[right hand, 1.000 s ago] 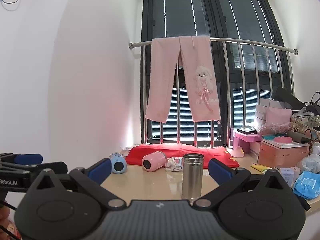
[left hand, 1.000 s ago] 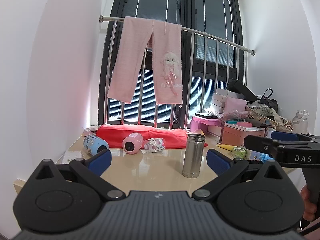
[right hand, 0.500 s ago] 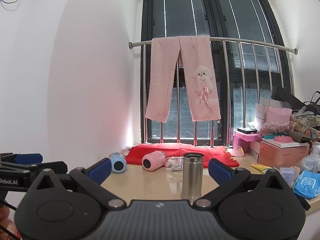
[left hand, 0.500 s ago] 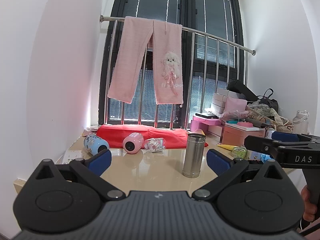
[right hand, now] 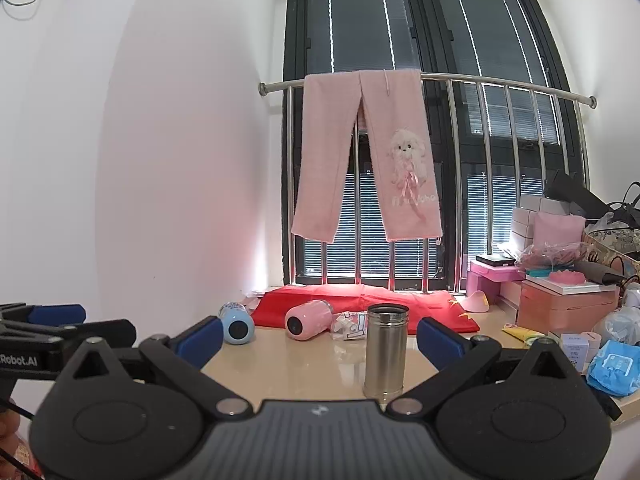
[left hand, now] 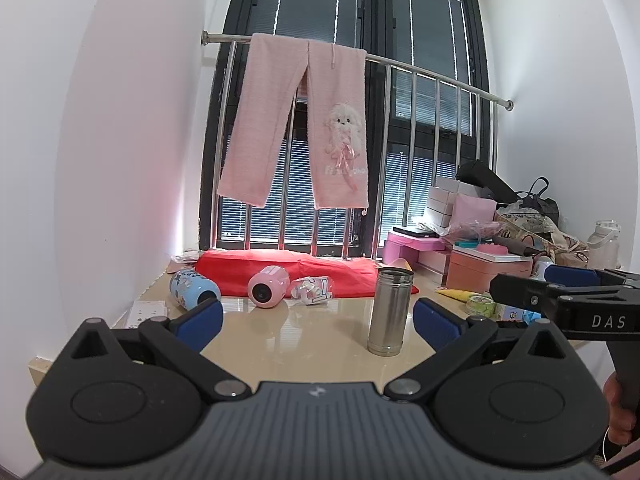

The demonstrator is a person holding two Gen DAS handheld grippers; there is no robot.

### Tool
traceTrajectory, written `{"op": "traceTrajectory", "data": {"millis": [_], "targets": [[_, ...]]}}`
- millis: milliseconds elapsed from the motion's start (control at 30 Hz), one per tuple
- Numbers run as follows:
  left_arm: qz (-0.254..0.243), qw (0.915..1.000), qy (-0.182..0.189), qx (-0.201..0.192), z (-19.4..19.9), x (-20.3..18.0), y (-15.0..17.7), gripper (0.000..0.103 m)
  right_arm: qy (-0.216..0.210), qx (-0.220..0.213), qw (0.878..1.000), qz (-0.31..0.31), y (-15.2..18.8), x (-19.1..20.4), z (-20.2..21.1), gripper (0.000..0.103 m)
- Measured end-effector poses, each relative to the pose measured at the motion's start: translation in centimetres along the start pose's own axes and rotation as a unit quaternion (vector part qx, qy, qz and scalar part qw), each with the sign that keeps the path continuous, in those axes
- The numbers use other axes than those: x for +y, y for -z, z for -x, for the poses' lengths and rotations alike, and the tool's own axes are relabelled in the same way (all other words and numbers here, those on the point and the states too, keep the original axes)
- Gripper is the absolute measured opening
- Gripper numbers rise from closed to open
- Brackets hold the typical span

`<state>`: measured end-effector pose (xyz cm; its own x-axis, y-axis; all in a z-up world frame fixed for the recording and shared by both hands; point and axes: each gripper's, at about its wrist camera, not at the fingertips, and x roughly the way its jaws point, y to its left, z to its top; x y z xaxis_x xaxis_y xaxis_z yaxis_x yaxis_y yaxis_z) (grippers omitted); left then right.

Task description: Flip cup upright

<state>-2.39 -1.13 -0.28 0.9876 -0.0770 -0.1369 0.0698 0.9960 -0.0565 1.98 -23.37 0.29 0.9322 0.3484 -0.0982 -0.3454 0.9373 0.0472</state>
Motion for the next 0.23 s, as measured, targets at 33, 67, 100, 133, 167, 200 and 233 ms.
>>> {"op": "traceTrajectory", "data": {"millis": [33,67,100,133,167,200,233], "targets": [[0.000,1.0000,0.000,0.000,0.02,-0.02,0.00,0.103,0.000,0.000,1.000,0.000,-0.03,-0.01,-0.02,0.103],[0.000,1.0000,-0.001,0.001,-0.03,-0.06,0.00,0.103,0.000,0.000,1.000,0.000,-0.01,-0.01,0.00,0.103],[0.001,1.0000,-0.002,0.002,-0.06,-0.11,-0.02,0.103,0.000,0.000,1.000,0.000,0.00,-0.01,0.01,0.103],[0.001,1.0000,-0.004,0.004,-0.09,-0.11,-0.01,0.103,0.000,0.000,1.000,0.000,-0.01,0.00,-0.01,0.103],[0.002,1.0000,-0.005,0.004,-0.22,-0.16,-0.06,0.103,0.000,0.000,1.000,0.000,-0.01,0.00,-0.01,0.103],[0.003,1.0000,-0.004,0.005,-0.22,-0.16,-0.07,0.103,0.000,0.000,1.000,0.000,-0.01,0.00,-0.01,0.103],[0.003,1.0000,-0.003,0.004,-0.20,-0.18,-0.08,0.103,0.000,0.000,1.000,0.000,0.01,-0.01,0.01,0.103]]}}
